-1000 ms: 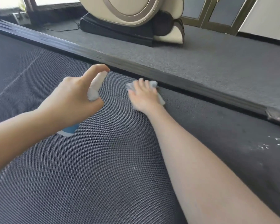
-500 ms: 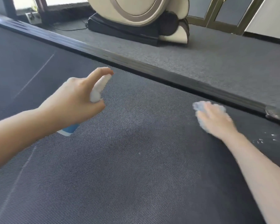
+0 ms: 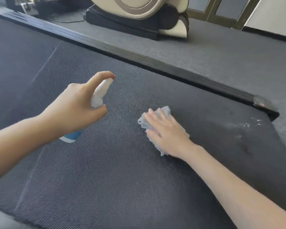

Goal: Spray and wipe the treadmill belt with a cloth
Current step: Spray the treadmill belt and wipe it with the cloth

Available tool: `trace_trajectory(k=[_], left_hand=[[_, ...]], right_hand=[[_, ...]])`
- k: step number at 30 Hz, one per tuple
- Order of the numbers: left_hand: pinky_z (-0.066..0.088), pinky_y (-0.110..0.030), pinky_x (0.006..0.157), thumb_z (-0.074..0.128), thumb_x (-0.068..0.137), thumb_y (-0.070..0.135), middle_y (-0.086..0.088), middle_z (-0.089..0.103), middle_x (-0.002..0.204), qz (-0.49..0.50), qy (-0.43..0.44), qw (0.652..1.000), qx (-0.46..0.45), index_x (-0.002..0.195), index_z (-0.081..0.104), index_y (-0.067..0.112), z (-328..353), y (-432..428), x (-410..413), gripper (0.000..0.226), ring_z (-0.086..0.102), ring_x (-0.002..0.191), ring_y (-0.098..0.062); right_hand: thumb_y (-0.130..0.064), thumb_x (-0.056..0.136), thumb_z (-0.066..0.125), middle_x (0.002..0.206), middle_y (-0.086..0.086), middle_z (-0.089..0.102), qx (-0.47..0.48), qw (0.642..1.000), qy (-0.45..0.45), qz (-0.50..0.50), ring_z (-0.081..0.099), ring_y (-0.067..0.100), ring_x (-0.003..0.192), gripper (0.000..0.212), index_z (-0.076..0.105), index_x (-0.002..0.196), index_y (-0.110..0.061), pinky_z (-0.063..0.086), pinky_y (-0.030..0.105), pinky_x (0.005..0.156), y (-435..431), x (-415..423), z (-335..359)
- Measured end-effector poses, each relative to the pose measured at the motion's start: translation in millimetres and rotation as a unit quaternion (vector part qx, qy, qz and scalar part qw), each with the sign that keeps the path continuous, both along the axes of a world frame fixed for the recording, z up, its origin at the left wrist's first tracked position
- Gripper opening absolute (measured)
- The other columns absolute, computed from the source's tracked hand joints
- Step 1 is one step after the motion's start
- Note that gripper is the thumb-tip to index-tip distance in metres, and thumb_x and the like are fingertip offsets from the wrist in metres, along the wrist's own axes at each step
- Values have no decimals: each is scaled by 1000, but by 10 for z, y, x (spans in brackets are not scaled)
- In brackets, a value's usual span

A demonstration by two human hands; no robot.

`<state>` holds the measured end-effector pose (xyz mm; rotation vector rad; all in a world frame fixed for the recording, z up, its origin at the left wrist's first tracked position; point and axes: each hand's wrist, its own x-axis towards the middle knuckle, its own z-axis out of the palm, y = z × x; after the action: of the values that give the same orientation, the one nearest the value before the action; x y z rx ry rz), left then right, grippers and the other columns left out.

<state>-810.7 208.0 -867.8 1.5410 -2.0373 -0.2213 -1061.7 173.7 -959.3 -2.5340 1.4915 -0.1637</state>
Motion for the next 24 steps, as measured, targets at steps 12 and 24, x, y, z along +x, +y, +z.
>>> trace_trajectory(k=[12, 24], left_hand=[[31, -15, 54, 66, 76, 10, 12, 46, 56, -52, -66, 996, 6, 134, 43, 23, -198, 267, -22, 64, 48, 55, -3], [47, -34, 58, 50, 87, 16, 0, 58, 91, -11, -188, 982, -9, 139, 23, 30, -451, -19, -334, 61, 54, 65, -23]], right_hand=[[-55, 94, 7, 156, -4, 22, -48, 992, 63, -94, 15, 18, 144, 62, 20, 149, -27, 19, 45, 114, 113, -820, -151], [-44, 100, 21, 159, -5, 10, -24, 971, 50, -233, 4, 17, 146, 52, 15, 149, -28, 10, 43, 117, -280, -936, -155]])
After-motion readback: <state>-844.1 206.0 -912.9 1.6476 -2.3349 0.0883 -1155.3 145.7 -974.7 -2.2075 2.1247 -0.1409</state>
